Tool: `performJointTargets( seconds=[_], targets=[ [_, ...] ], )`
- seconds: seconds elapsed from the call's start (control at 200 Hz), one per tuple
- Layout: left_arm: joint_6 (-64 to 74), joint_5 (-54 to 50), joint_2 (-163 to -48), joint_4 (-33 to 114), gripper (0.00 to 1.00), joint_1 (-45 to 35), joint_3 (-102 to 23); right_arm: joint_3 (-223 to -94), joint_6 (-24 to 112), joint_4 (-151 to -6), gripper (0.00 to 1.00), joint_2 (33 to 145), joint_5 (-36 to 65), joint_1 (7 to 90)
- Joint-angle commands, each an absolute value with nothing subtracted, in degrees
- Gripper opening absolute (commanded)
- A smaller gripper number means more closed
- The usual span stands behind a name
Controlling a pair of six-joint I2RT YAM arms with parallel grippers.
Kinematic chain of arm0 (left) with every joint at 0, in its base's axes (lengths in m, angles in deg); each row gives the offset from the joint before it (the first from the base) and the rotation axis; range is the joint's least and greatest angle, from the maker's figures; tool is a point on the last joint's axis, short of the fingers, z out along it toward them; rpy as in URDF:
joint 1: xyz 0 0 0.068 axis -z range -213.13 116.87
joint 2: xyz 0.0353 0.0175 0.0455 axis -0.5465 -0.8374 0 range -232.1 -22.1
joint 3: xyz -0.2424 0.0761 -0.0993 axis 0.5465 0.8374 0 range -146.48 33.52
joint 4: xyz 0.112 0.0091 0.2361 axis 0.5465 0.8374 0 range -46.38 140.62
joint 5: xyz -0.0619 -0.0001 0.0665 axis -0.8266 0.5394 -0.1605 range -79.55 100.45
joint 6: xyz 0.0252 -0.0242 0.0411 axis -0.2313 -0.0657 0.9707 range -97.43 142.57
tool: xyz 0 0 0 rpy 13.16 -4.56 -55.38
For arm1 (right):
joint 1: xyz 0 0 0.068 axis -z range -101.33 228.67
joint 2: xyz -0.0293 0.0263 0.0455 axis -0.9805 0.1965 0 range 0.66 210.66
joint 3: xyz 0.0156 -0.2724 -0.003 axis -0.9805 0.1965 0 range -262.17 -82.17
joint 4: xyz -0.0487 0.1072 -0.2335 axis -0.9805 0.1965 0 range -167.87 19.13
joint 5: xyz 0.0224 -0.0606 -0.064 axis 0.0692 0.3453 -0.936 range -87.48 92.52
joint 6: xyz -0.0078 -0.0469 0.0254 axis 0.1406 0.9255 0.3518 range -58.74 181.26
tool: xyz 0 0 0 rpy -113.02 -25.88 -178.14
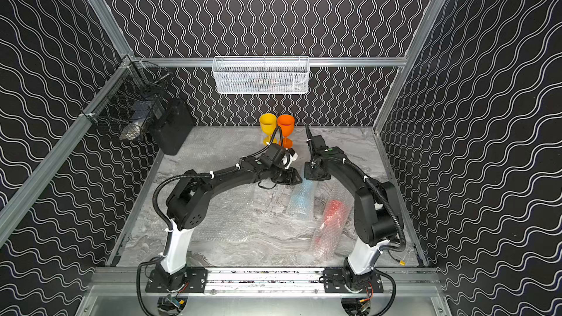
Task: Unpack wine glasses from bubble wrap
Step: Unwrap the bubble wrap at the center of the board.
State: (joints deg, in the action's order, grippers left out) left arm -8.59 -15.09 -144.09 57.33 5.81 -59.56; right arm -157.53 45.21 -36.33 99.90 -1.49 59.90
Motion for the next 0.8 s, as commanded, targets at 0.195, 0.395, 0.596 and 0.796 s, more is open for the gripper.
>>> performJointTargets(
  seconds=[0.195, 0.395, 0.596, 0.796],
  targets=[
    [-6.5, -14.5, -145.7, 59.3, 0.37, 6.4, -62.3, -157.4, 45.0, -36.8, 0.09, 99.4, 0.5, 60.1],
    [-5.8, -13.8, -147.0, 60.8, 0.4, 6.7, -64.2, -157.1, 45.0, -37.3, 0.04, 99.1, 1.5, 60.2],
    [-5.5, -13.7, -148.7, 61.9, 0.44, 7.3, -66.4, -157.0, 45.1, -37.4, 0.03, 99.0, 2.0, 60.3],
    [-5.9, -12.9, -148.1, 60.5, 0.38, 7.7, -65.3, -156.9, 45.2, -37.6, 0.03, 99.0, 2.2, 60.4]
  ],
)
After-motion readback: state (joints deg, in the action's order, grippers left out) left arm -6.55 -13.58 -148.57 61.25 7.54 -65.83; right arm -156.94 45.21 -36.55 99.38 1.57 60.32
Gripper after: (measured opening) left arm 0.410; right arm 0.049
